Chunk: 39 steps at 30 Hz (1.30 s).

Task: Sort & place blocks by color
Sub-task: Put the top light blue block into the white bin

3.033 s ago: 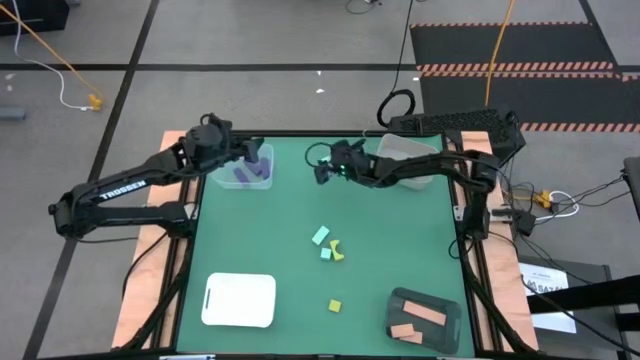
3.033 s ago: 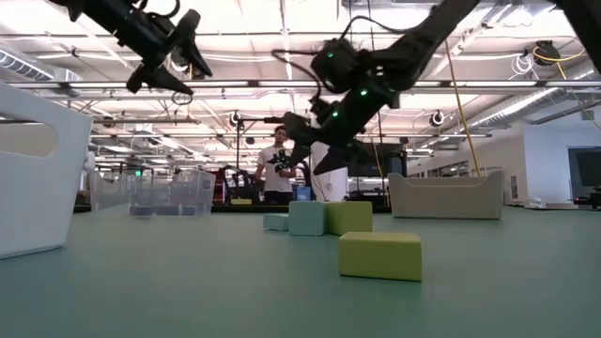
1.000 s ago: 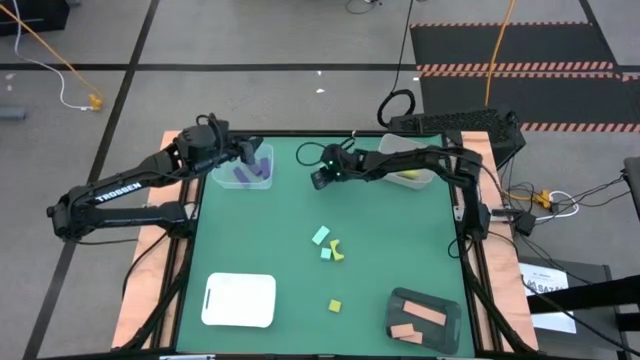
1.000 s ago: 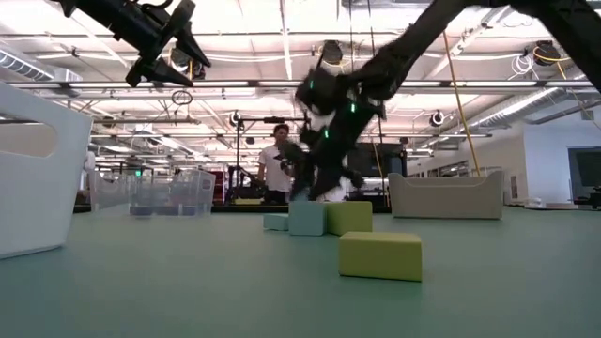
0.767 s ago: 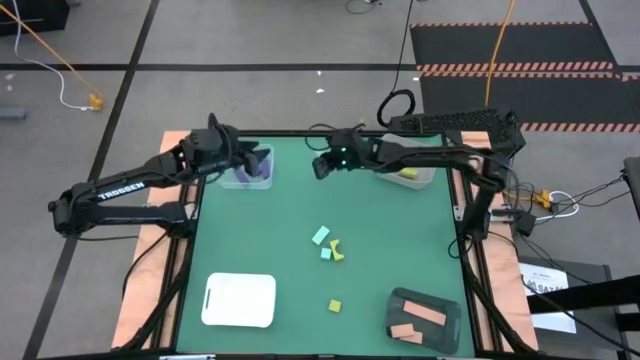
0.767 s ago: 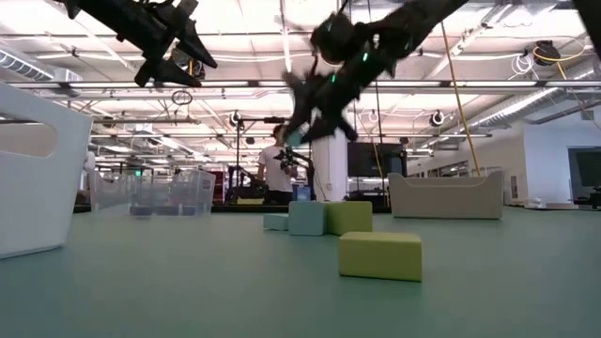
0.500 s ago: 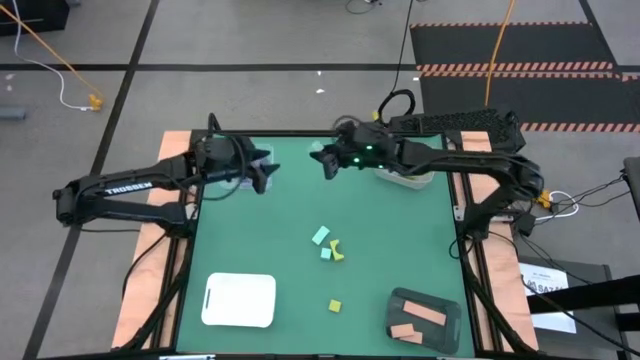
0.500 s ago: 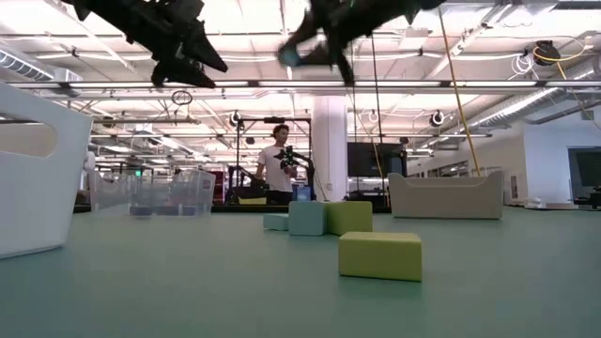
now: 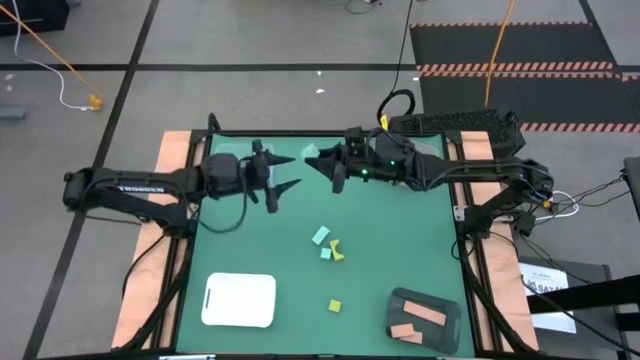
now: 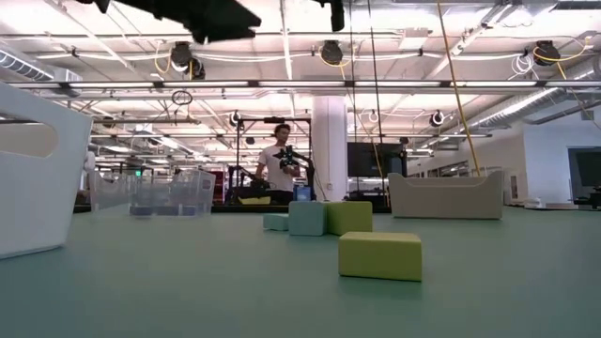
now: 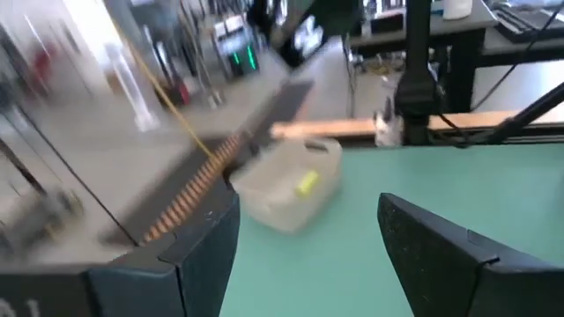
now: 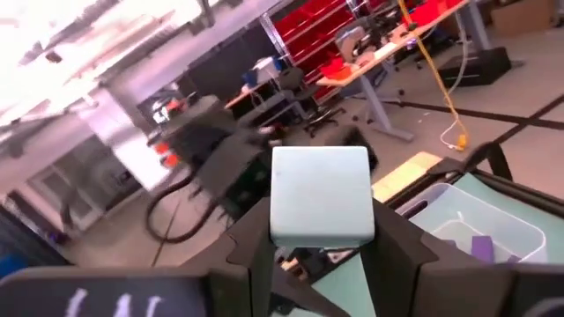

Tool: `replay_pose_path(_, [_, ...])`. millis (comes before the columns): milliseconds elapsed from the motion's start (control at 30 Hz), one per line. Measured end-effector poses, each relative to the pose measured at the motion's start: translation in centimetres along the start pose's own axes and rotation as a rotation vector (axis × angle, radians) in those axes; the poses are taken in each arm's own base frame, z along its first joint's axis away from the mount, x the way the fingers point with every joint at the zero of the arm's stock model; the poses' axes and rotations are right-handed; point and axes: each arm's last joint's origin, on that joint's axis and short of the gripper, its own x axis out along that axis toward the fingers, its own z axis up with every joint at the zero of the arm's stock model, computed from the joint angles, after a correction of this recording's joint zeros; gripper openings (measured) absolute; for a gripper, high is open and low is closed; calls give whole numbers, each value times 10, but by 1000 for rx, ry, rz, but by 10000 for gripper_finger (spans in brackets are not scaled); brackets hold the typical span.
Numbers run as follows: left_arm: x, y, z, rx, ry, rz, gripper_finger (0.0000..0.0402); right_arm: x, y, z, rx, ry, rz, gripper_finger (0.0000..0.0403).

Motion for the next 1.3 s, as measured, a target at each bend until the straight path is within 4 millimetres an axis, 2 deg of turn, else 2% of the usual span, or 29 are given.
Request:
replay_pose_path(167, [-3,-7,11,209,-82,58,271,-1,8,0,33,-32,34,114])
replay_pose_path(367, [-7,-11,24,328,-183,130,271,-1,13,-3,57,-34,32,114])
replay_pose_path(600, [-12,-12,38,283,-322,166,271,-1,14,-4,82,-31,35,114])
replay_pose_path(833, [2,-25,31,336,-320,100,271,2,15,-4,115,-57,60,115])
replay_pose_path(1033, [13,-31,30,403,-348,216,271,6,14,-9,137,-31,75,116])
replay_pose_path(1300, [11,-29,32,396,-317,316,271,7,15,-15,111,3,69,115])
